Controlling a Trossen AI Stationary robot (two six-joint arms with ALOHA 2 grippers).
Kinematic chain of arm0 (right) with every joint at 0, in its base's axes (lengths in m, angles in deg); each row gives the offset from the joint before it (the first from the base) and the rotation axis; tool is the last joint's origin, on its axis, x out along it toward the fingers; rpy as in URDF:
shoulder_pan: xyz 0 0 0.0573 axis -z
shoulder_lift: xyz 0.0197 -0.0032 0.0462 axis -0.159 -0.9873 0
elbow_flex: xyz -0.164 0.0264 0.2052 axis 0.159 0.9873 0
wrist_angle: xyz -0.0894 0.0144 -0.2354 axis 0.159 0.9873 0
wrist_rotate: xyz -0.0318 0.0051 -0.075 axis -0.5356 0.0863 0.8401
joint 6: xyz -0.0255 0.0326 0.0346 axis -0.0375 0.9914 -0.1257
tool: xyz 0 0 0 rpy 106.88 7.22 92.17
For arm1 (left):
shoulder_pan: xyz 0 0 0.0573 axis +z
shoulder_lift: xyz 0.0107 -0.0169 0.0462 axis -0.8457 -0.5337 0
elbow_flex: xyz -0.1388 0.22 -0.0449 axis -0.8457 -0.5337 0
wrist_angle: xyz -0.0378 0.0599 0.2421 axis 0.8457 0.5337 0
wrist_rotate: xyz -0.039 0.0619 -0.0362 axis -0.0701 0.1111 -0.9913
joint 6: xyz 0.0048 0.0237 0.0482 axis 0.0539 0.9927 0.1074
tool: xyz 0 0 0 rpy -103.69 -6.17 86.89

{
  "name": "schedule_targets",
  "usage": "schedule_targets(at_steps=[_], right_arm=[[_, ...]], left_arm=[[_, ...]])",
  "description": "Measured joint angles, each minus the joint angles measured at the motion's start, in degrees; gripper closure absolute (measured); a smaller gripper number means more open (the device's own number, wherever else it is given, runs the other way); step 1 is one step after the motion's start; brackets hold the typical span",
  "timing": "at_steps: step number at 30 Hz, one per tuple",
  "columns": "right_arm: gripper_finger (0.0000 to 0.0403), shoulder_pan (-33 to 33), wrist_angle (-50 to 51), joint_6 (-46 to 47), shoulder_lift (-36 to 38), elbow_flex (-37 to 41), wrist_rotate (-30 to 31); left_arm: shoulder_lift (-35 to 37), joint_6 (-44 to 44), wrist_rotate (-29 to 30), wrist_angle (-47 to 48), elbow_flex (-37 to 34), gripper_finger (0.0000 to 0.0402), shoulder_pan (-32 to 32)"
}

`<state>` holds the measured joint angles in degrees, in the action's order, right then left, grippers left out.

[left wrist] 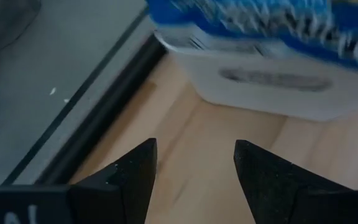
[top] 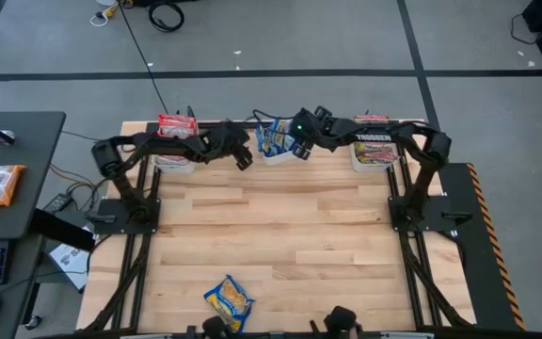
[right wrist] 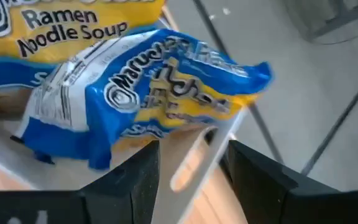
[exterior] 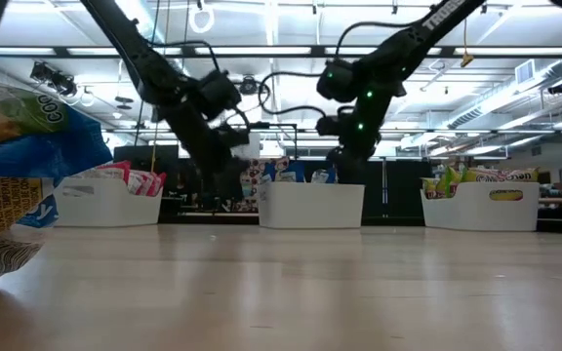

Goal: Sort Maruchan noodles
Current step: Put the blue noodle pack into the middle white bin

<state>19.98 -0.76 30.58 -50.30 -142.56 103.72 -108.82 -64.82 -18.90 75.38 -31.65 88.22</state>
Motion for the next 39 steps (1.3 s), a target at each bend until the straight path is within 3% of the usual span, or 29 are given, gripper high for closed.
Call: schedule_targets(at_steps=[3,11,14,18,24,27,33,39], right_arm=[[0.021,0.9,2.9,-0.2,-2.8,-3.2,-5.3],[0.021,1.2,10.1,5.2,-10.1,-13.0,-30.1],[0.021,-0.2,10.2,4.0,-11.0,-15.6,-34.2],[0.021,-1.7,14.4,0.8,-10.7,-19.0,-31.4],[0.021,-1.9,29.4,-2.3,-10.0,-25.1,-21.8],[0.021,-0.7,29.6,-3.3,-10.0,-25.4,-18.3],[0.0219,2.5,29.3,-2.5,-14.6,-25.2,-17.3],[0.0224,2.1,27.6,-2.8,-21.4,-25.5,-16.6]], left_arm=[[-4.0,0.0,-0.2,-3.2,0.0,0.0182,-0.3],[-8.6,0.4,-0.5,-11.0,0.0,0.0182,-0.4],[-8.6,2.6,-0.5,-10.4,0.0,0.0182,-0.7],[-8.6,4.1,1.2,-7.3,0.0,0.0182,-0.8],[-8.6,6.0,4.5,-4.3,0.0,0.0182,-0.6],[-8.6,6.0,4.5,-6.0,0.0,0.0182,-0.6],[-8.6,6.2,4.2,-12.0,0.0,0.0182,-0.7],[-8.6,5.2,-0.3,-15.9,0.0,0.0182,-0.8]])
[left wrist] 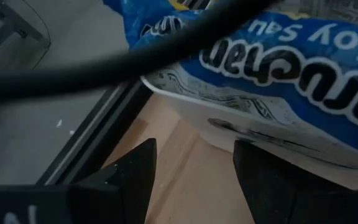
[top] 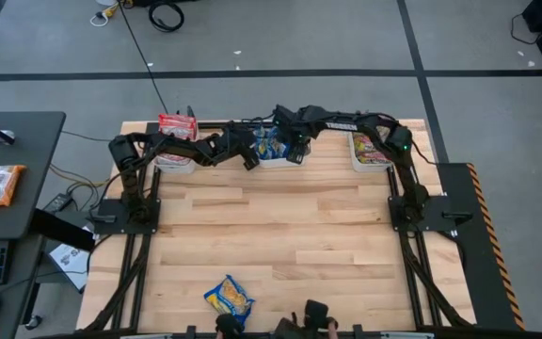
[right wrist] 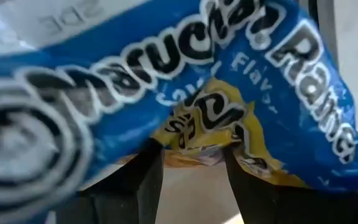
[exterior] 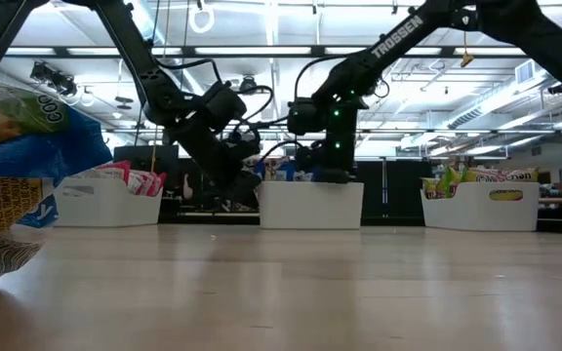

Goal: Sort Maruchan noodles
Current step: Put the blue noodle pack into the middle white bin

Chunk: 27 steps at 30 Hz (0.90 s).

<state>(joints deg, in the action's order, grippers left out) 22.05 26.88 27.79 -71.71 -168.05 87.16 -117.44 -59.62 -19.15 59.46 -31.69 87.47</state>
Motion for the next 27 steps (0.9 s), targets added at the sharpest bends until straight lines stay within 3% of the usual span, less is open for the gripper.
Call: schedule_targets(at_steps=[8,12,18,27], right_arm=[[0.0225,-3.5,-9.6,-4.6,0.6,0.7,0.5],[0.0225,-4.4,-13.9,-5.1,3.9,0.6,-2.4],[0.0225,-4.5,-13.9,-2.7,4.7,0.4,-7.0],[0.0225,-4.9,-10.7,-0.3,4.7,0.4,-5.0]], left_arm=[[0.1,2.2,2.9,0.8,0.0,0.0182,-0.3],[0.4,2.9,5.5,3.3,-0.1,0.0182,-0.3],[2.1,2.8,5.6,6.2,-0.1,0.0182,-1.1],[4.5,3.0,6.6,10.9,0.1,0.0182,-1.4]])
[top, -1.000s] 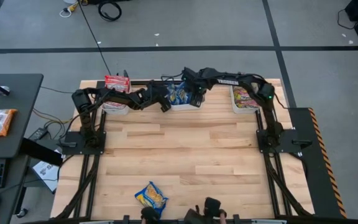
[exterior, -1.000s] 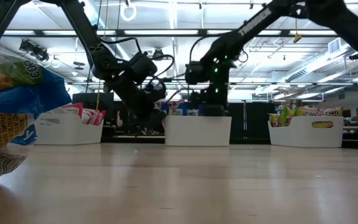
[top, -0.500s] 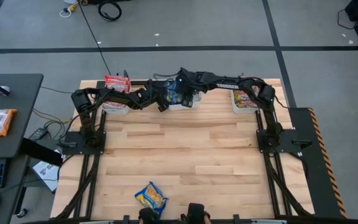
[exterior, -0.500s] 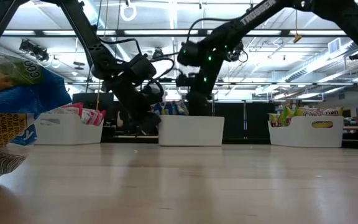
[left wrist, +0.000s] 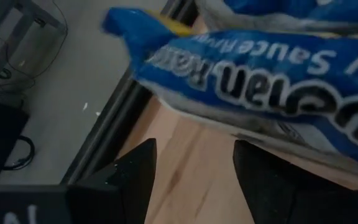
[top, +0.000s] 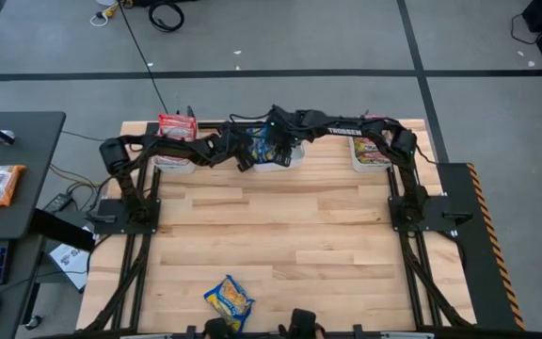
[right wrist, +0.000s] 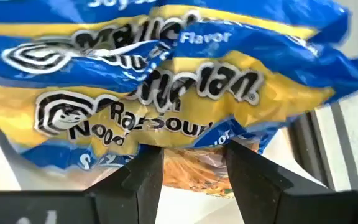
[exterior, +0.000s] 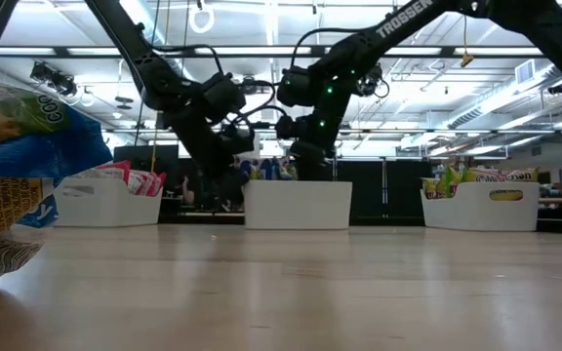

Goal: Sort Maruchan noodles
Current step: Put the blue noodle pack into the middle white bin

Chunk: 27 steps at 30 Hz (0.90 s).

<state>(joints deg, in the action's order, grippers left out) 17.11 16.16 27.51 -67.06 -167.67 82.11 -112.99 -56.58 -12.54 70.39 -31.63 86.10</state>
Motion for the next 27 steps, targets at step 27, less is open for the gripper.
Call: schedule_targets(at_steps=[27], right_arm=[[0.0225,-18.1,8.9,9.7,15.8,0.0,11.0]], left_arm=[[26.2,-35.8,-5.1,69.2,0.1,0.0182,-35.5]])
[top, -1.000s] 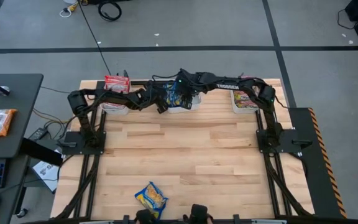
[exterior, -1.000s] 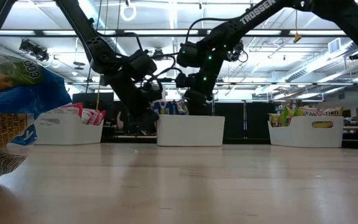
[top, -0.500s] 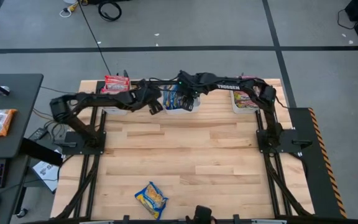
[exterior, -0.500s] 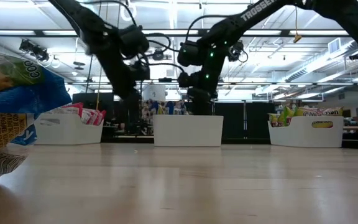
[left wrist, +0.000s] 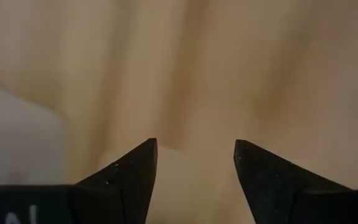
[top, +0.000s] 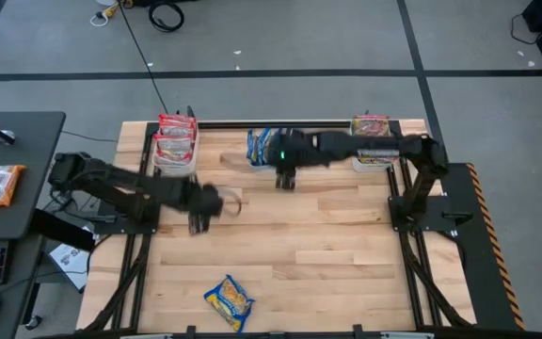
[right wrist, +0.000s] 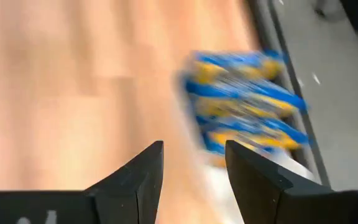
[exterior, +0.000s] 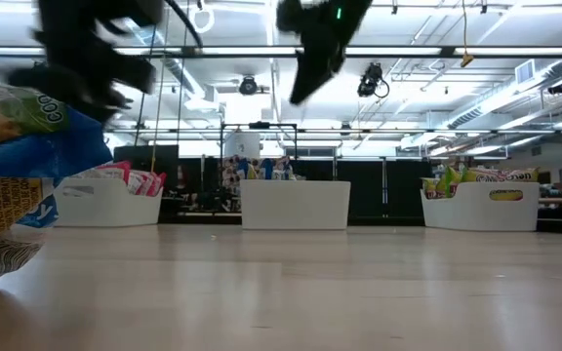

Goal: Sort Maruchan noodles
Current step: Put the blue noodle pack into the middle white bin

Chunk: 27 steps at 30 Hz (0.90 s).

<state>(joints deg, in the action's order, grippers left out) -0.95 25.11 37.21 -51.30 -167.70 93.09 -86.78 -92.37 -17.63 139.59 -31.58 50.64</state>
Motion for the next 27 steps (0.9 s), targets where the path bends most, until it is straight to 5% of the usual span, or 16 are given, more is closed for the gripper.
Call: schedule_targets(at_steps=[7,13,18,27], right_arm=[[0.0225,-17.2,-2.1,4.7,0.3,0.0,2.6],[0.0224,-27.8,-2.3,14.2,0.3,0.0,8.1],[0.0224,-33.9,-2.2,23.6,0.3,0.0,10.9],[0.0225,-42.7,-3.1,33.3,-0.3,0.0,15.7]], left_arm=[[-0.2,-19.6,-7.1,-8.0,0.0,0.0182,-24.6],[-0.5,-31.3,-2.9,-20.7,2.9,0.0182,-39.9],[-2.9,-38.2,0.1,-28.3,5.1,0.0182,-47.1],[-17.6,-50.3,-10.7,-39.2,5.1,0.0182,-52.3]])
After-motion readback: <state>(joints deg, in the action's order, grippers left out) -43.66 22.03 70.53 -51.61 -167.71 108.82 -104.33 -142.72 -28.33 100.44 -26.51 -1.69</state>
